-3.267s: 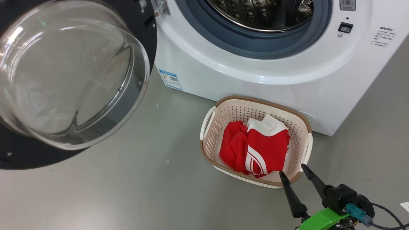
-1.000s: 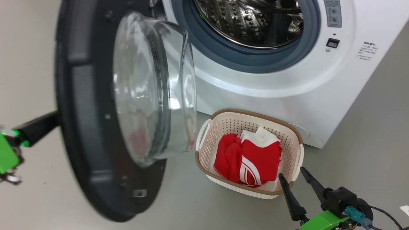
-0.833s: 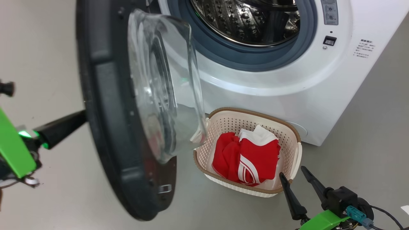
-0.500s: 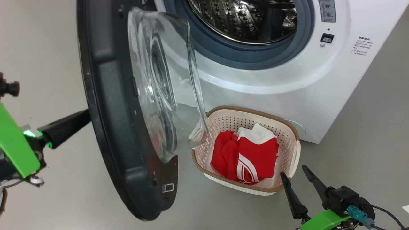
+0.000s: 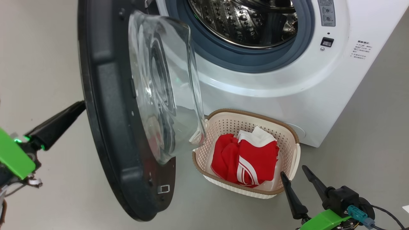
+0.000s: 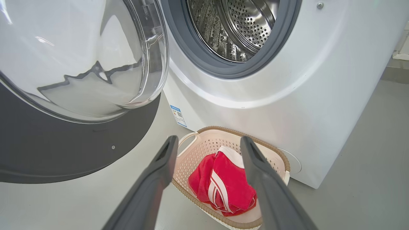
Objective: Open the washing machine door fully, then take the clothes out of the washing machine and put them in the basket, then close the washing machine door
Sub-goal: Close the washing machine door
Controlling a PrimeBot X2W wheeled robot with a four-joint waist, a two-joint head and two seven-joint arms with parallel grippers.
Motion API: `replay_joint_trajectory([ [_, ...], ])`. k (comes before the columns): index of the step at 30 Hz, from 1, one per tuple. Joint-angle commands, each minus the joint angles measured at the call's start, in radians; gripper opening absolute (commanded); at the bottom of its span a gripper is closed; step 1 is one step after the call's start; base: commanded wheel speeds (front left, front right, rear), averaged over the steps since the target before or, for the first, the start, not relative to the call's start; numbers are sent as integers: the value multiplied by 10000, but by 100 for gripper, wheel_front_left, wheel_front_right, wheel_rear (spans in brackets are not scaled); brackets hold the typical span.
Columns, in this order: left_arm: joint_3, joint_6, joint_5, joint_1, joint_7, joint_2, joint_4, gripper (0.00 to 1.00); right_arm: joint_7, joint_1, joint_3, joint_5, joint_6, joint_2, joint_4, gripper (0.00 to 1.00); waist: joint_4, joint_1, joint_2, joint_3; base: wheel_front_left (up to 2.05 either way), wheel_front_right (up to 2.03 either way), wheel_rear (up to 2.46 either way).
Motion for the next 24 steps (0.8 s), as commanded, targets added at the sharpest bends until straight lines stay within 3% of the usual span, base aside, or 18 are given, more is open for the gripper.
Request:
replay_joint_trajectory([
  [1,606,-69,115,-104,-218,506,-34,55,-67,-92,224,57,48,20,-234,100,1,1,0,-22,0,0,0],
  [3,658,-69,157,76,-589,491,187,88,-67,-68,229,64,48,20,-236,100,-6,1,0,-54,0,0,0],
  [4,679,-69,182,163,-770,484,300,99,-67,-57,231,71,48,20,-237,100,-11,1,0,-77,0,0,0],
  [24,255,-69,514,1656,-4428,93,2264,100,-67,156,271,150,48,20,-247,100,-118,1,0,-330,0,0,0],
])
